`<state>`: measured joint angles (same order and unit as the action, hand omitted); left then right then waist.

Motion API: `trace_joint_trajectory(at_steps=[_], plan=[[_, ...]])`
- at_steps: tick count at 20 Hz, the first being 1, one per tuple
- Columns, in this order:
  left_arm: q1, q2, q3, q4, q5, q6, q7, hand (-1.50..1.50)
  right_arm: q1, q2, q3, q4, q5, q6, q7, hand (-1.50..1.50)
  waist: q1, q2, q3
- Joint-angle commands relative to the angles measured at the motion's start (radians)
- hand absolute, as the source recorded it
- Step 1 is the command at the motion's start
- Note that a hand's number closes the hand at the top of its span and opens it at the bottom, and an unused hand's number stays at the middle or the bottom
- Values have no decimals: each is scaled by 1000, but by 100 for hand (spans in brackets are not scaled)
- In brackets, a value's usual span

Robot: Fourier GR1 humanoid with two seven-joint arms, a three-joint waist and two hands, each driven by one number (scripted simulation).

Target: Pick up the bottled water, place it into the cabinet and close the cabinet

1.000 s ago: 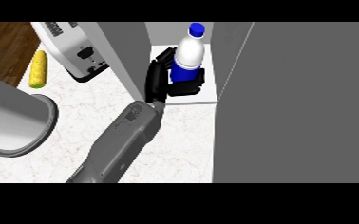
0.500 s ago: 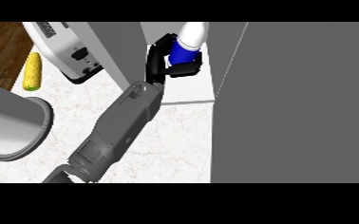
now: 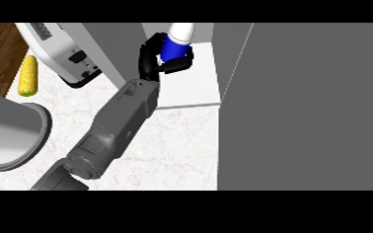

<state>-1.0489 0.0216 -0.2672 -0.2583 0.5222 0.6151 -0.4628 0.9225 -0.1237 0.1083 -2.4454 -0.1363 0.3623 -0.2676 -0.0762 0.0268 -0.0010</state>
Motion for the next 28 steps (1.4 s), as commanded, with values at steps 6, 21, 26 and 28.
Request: trace_joint_trajectory(at_steps=[6, 21, 26, 28], plan=[[-60, 24, 3, 136, -52, 77, -89, -150, 33, 5, 13, -42, -56, 28, -1, -150, -31, 11, -1], [-163, 12, 67, 97, -17, -58, -154, -150, 3, -23, -22, -1, -83, 77, -15, -150, -17, 8, -1], [-164, -19, 98, 61, 7, -164, -216, -150, 14, -5, 18, -26, -75, 72, 8, -150, 5, -3, 0], [-145, 1, 103, 64, 3, -231, -239, -150, 54, -20, -12, -53, -111, 77, 27, -150, 13, -6, 0]])
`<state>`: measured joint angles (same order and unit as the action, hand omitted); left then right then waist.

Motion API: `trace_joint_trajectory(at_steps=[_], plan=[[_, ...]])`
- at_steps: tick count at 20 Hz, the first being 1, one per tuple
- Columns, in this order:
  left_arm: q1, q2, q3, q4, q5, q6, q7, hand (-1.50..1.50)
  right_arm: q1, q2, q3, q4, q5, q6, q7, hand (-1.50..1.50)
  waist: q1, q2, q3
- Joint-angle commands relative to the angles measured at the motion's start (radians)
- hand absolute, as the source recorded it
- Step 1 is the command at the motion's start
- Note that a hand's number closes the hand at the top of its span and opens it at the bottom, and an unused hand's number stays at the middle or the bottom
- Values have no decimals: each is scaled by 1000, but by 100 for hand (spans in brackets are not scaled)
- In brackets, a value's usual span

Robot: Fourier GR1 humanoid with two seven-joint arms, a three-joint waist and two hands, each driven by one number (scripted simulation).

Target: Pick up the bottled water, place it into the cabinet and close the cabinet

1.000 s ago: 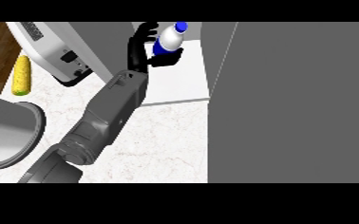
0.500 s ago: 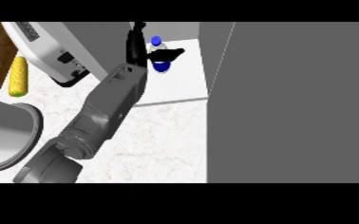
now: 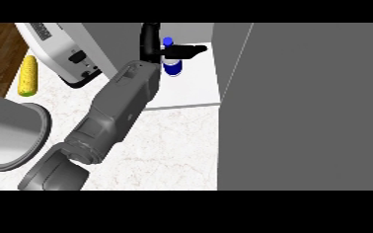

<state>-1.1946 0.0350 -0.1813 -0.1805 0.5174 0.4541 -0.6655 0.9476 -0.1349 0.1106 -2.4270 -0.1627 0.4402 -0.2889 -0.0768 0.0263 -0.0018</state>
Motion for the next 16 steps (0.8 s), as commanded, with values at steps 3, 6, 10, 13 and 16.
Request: trace_joint_trajectory(at_steps=[3, 6, 10, 13, 16], plan=[[-2, -25, 34, 0, 11, -74, -42, -150, 9, 12, 17, -66, -58, -10, 50, -150, 22, -9, 1], [33, -34, 8, -69, 30, -59, -18, -150, 37, 4, 0, -65, -72, 7, 39, -150, 30, -21, 2], [60, -35, 9, -91, 16, -82, -31, -150, 31, 33, 62, -102, -32, -35, 95, -150, 46, -23, 1], [156, -35, -52, -215, 57, -96, 9, -150, 33, 17, 29, -117, -68, -38, 113, -150, 60, -34, 1], [280, -35, -98, -297, 70, -121, -40, -150, 103, 45, 77, -108, 9, -25, 38, -150, 54, -39, 1]])
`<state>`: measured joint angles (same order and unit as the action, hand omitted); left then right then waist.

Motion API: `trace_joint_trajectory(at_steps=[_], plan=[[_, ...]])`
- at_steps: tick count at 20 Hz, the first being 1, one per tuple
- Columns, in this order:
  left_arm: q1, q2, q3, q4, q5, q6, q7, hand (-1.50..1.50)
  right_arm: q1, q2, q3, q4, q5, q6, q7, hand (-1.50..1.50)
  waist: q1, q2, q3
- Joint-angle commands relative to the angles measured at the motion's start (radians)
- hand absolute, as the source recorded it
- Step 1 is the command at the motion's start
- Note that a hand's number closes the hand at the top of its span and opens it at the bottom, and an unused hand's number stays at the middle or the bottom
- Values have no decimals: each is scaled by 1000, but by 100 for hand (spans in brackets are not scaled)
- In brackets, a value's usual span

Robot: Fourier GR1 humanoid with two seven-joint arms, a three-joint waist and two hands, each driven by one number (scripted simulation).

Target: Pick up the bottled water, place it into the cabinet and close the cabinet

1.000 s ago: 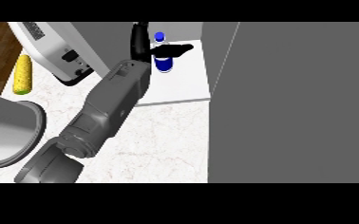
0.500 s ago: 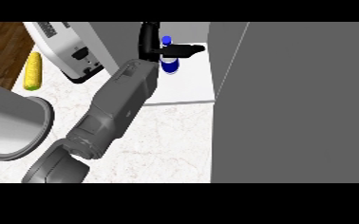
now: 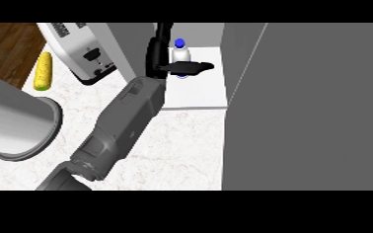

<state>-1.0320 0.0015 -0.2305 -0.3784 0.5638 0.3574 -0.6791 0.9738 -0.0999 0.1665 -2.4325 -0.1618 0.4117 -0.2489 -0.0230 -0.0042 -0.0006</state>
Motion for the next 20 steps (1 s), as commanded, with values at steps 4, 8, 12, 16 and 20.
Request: trace_joint_trajectory(at_steps=[4, 8, 12, 16, 20], plan=[[229, -1, -178, -287, 101, -69, 26, -150, -20, -1, -1, -106, -34, -41, 89, -150, 15, -5, 0], [304, -1, -241, -463, 96, -81, 76, -150, 26, 14, 50, -111, 28, -42, 59, -150, 22, -9, 0], [454, 0, -262, -606, 43, -101, 49, -150, -8, 12, 59, -135, 23, -75, 122, -150, 38, -3, 0], [568, 45, -295, -752, 38, -127, 84, -150, -7, -24, 4, -134, 19, -49, 87, -150, 30, -2, 0], [661, 82, -361, -966, 14, -54, 180, 150, 10, -94, 10, -119, 36, 35, 49, -150, 33, -6, 1]])
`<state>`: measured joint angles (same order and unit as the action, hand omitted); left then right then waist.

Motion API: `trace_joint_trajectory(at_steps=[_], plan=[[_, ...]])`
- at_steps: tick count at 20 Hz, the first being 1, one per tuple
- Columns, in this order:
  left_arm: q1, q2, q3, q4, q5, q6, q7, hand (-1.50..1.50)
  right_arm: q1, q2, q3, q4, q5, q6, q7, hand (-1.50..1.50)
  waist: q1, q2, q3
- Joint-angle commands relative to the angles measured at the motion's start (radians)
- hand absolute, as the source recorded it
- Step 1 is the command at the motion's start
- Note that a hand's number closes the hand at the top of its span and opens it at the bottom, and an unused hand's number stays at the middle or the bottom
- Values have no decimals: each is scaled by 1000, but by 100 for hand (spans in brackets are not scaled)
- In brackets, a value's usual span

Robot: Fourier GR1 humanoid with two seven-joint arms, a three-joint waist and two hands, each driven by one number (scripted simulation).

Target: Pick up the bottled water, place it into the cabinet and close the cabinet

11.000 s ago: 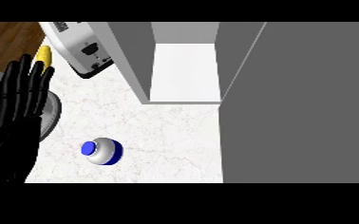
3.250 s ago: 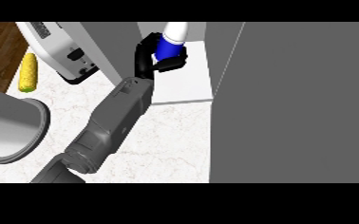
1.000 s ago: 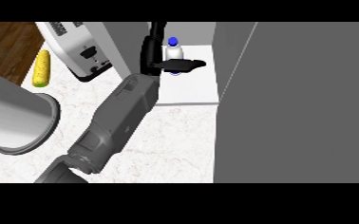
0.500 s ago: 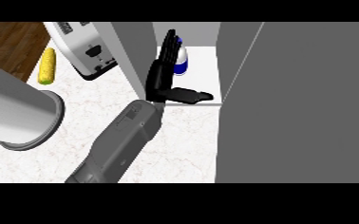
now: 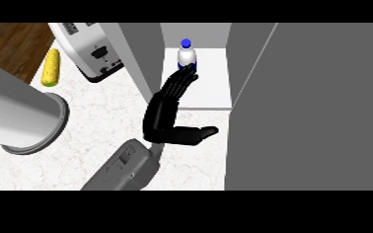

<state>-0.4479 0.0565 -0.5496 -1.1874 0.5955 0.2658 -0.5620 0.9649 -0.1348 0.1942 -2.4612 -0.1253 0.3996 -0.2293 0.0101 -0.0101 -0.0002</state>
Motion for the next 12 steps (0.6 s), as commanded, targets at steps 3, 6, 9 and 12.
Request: trace_joint_trajectory(at_steps=[3, 6, 9, 12], plan=[[175, 92, -33, -209, 12, -21, 53, 150, 69, -105, 24, -139, 87, 105, -11, 150, -9, -2, -1], [272, 164, -46, -323, 8, -16, 76, 150, 51, -167, 6, -102, 77, 152, 4, 150, 8, -1, 0], [377, 224, -38, -411, 14, -29, 50, -150, 91, -201, 81, -149, 161, 209, -41, 150, -3, -8, -1], [404, 253, 12, -453, 22, -6, 48, -150, 56, -228, 106, -215, 189, 216, -16, 150, -1, -3, -2]])
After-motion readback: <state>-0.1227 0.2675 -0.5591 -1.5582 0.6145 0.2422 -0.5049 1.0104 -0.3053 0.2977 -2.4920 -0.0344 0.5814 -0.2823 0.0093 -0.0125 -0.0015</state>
